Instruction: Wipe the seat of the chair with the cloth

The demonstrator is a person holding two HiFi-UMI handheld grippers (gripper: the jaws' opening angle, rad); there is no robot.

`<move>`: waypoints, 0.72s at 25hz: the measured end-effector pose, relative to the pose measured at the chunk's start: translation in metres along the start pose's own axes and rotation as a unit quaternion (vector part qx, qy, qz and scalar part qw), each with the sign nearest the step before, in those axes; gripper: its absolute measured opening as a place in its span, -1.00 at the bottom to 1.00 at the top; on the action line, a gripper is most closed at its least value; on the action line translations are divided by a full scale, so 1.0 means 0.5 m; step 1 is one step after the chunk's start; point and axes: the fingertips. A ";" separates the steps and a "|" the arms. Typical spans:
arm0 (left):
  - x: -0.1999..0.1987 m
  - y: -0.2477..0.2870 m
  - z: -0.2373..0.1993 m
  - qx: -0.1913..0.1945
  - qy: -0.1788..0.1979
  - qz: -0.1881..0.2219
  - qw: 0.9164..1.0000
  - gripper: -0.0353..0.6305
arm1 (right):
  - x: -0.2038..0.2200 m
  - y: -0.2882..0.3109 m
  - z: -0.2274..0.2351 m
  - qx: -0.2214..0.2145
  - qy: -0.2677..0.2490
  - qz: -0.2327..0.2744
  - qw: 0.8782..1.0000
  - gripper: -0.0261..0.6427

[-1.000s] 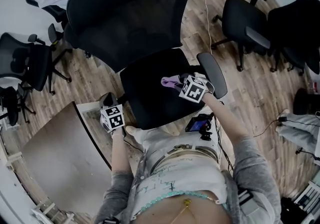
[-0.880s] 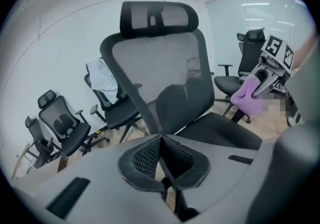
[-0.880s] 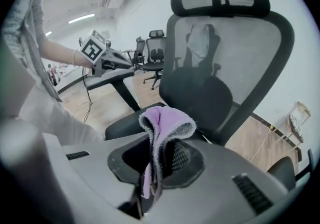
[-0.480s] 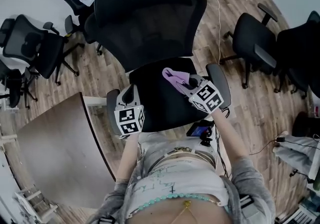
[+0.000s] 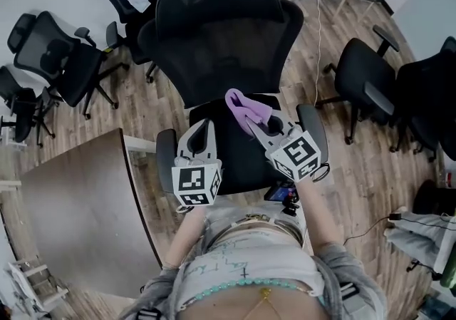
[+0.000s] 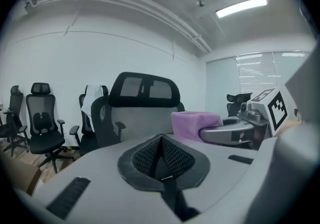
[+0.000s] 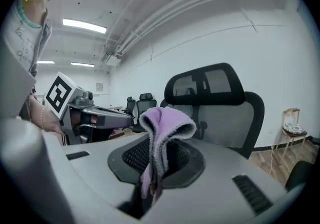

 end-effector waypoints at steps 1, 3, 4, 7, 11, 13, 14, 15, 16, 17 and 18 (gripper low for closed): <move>-0.016 -0.003 0.006 0.002 0.004 0.007 1.000 -0.87 | -0.018 -0.002 -0.006 0.002 -0.004 0.011 1.000 -0.78; -0.045 -0.007 0.014 0.004 0.009 0.021 1.000 -0.87 | -0.051 -0.004 -0.018 0.005 -0.012 0.030 0.999 -0.78; -0.058 -0.008 0.016 0.003 0.012 0.028 1.000 -0.87 | -0.065 -0.005 -0.024 0.005 -0.016 0.039 0.999 -0.78; -0.092 -0.009 0.021 -0.002 0.022 0.046 0.999 -0.87 | -0.100 -0.008 -0.031 0.007 -0.024 0.060 0.998 -0.78; -0.118 0.004 0.028 0.002 0.030 0.055 0.998 -0.87 | -0.121 -0.016 -0.019 0.014 -0.021 0.075 0.997 -0.78; -0.125 0.010 0.027 0.005 0.034 0.055 0.998 -0.87 | -0.126 -0.014 -0.013 0.016 -0.021 0.075 0.997 -0.78; -0.126 0.013 0.026 0.005 0.037 0.055 0.998 -0.87 | -0.127 -0.013 -0.012 0.018 -0.022 0.074 0.997 -0.78; -0.126 0.015 0.027 0.006 0.040 0.055 0.998 -0.87 | -0.127 -0.011 -0.011 0.019 -0.023 0.072 0.997 -0.78; -0.125 0.017 0.028 0.006 0.042 0.054 0.998 -0.87 | -0.125 -0.011 -0.010 0.020 -0.025 0.071 0.997 -0.78; -0.123 0.019 0.030 0.006 0.044 0.054 0.998 -0.87 | -0.123 -0.011 -0.010 0.020 -0.027 0.069 0.997 -0.78; -0.121 0.020 0.032 0.006 0.046 0.053 0.998 -0.87 | -0.121 -0.010 -0.011 0.020 -0.029 0.066 0.997 -0.78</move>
Point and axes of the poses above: the fingertips, and each gripper's own axes: y forward along the fingers, z to its right, x out of its underside, and after that the axes turned 9 degrees about x, right-handed
